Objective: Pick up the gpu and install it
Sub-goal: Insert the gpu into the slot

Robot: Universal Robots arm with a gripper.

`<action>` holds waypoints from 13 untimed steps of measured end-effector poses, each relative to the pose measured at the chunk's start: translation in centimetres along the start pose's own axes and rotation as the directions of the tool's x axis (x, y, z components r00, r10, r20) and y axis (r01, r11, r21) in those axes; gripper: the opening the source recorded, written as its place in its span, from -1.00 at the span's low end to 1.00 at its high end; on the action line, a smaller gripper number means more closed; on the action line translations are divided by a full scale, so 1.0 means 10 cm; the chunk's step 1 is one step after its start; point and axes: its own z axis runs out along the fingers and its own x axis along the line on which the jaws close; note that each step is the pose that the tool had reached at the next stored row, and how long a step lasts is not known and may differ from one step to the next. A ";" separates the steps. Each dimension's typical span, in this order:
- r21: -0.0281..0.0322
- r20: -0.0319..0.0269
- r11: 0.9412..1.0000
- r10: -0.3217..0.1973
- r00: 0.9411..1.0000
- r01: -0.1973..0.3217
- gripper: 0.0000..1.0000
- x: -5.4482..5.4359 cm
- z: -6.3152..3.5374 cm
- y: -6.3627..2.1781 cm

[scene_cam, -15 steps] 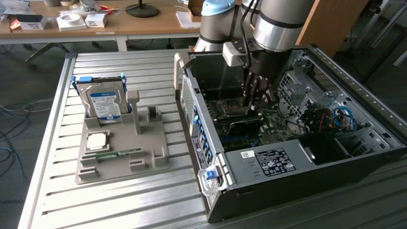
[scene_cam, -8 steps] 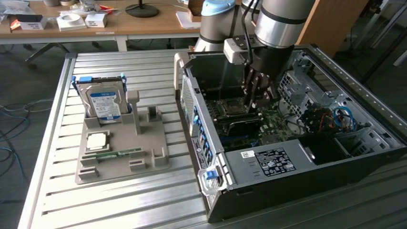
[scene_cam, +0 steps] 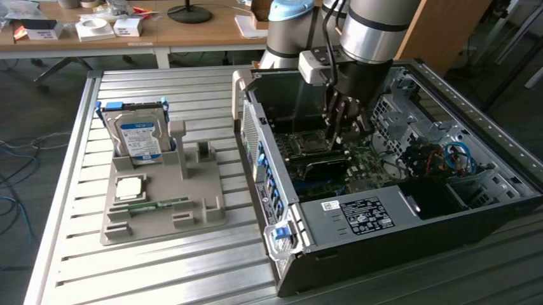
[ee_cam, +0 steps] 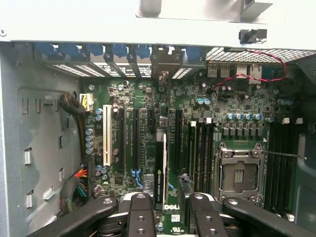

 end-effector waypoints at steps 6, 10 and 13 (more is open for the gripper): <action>0.000 0.000 1.000 0.000 1.000 0.000 -0.33 0.00 -0.084 -0.002; 0.000 0.000 1.000 0.000 1.000 0.000 -0.33 0.00 -0.094 -0.002; 0.000 0.000 1.000 0.000 1.000 0.000 -0.33 0.00 -0.095 -0.002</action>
